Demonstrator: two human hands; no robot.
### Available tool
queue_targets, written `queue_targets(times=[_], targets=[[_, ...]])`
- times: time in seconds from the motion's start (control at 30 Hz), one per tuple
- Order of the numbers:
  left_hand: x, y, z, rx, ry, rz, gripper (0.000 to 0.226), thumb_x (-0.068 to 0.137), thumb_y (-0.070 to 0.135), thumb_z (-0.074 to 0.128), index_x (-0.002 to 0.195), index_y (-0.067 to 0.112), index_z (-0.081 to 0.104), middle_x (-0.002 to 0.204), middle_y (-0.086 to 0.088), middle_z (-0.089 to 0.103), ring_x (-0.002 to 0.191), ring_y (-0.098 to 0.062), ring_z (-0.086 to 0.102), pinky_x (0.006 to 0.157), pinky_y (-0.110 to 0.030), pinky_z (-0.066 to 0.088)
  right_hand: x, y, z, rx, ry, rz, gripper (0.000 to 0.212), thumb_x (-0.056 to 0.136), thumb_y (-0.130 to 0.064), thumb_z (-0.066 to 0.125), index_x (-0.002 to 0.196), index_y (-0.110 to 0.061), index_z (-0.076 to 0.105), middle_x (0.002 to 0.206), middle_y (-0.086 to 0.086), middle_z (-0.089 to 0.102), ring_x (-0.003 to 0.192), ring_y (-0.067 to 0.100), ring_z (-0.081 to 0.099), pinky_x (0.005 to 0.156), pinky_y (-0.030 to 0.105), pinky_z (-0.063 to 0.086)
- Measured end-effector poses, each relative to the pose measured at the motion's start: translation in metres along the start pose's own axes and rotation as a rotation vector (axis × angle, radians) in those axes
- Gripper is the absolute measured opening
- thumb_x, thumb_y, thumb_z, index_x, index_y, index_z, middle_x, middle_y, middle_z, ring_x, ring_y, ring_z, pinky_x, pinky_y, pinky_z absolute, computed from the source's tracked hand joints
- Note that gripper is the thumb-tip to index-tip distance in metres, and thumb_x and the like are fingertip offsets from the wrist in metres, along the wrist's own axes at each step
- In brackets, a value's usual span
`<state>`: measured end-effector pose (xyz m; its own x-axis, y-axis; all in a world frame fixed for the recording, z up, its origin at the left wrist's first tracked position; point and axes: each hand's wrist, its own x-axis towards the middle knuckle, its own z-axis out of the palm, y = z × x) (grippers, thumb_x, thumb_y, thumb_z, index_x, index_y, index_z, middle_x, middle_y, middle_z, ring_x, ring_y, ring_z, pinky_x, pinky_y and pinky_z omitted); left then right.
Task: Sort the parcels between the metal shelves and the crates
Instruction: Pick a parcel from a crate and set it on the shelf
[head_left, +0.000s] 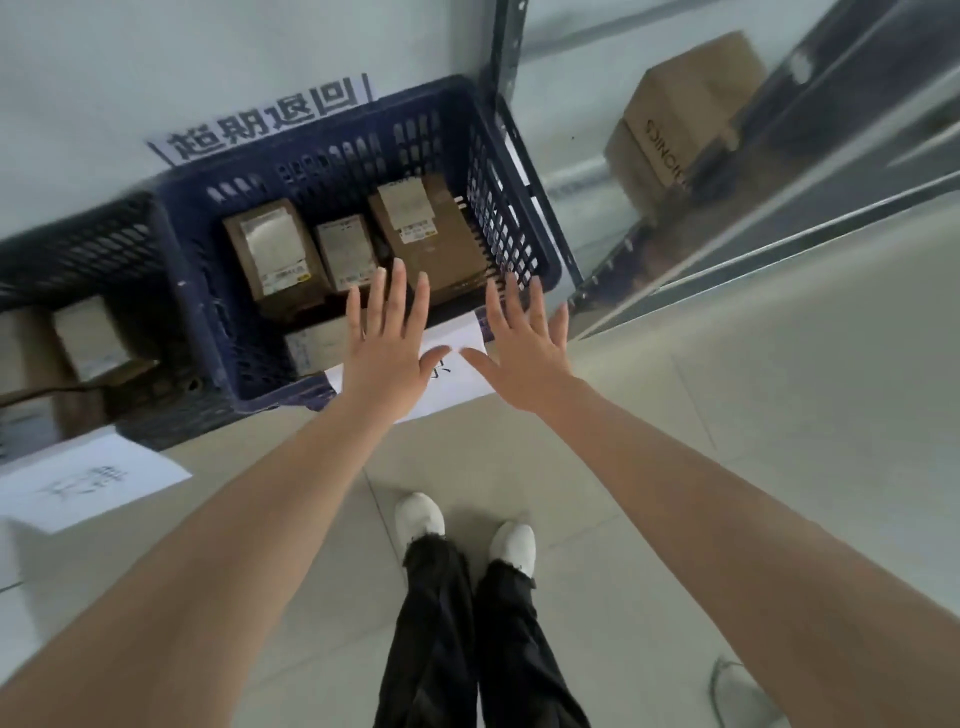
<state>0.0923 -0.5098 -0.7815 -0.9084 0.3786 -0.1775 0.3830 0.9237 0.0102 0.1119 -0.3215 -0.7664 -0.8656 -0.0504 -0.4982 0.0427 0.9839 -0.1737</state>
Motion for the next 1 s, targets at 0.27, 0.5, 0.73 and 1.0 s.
queue_targets(times=[0.27, 0.5, 0.73, 1.0], targets=[[-0.110, 0.046, -0.089, 0.099, 0.054, 0.105, 0.076, 0.099, 0.054, 0.036, 0.157, 0.010, 0.016, 0.163, -0.019, 0.014, 0.150, -0.036, 0.014, 0.121, -0.050, -0.005, -0.163, 0.009, -0.038, 0.127, -0.123, 0.155, 0.082, 0.099, -0.064, 0.026, 0.157, -0.025, -0.017, 0.165, 0.003, -0.021, 0.150, 0.030, -0.024, 0.119, 0.060, -0.011], [-0.154, 0.092, -0.159, 0.116, -0.007, 0.231, 0.079, 0.099, 0.056, 0.022, 0.156, 0.013, -0.011, 0.164, -0.015, -0.013, 0.151, -0.032, -0.012, 0.115, -0.046, -0.020, -0.275, 0.026, -0.068, 0.218, -0.099, 0.380, 0.082, 0.099, -0.066, 0.021, 0.155, -0.024, -0.022, 0.163, 0.002, -0.027, 0.148, 0.029, -0.028, 0.118, 0.060, -0.014], [-0.146, 0.162, -0.217, 0.153, 0.059, 0.380, 0.081, 0.102, 0.056, 0.017, 0.149, 0.010, -0.030, 0.154, -0.015, -0.036, 0.145, -0.033, -0.028, 0.107, -0.046, -0.033, -0.351, 0.062, -0.127, 0.287, 0.061, 0.602, 0.084, 0.097, -0.069, 0.016, 0.154, -0.023, -0.024, 0.161, 0.003, -0.032, 0.146, 0.032, -0.032, 0.117, 0.061, -0.016], [-0.086, 0.326, -0.352, -0.023, 0.294, 0.557, 0.080, 0.101, 0.057, 0.019, 0.150, 0.015, -0.028, 0.151, -0.013, -0.038, 0.148, -0.034, -0.021, 0.116, -0.047, -0.017, -0.422, 0.181, -0.252, 0.305, 0.393, 0.738, 0.085, 0.096, -0.072, 0.018, 0.155, -0.026, -0.022, 0.161, 0.000, -0.031, 0.147, 0.031, -0.031, 0.116, 0.061, -0.018]])
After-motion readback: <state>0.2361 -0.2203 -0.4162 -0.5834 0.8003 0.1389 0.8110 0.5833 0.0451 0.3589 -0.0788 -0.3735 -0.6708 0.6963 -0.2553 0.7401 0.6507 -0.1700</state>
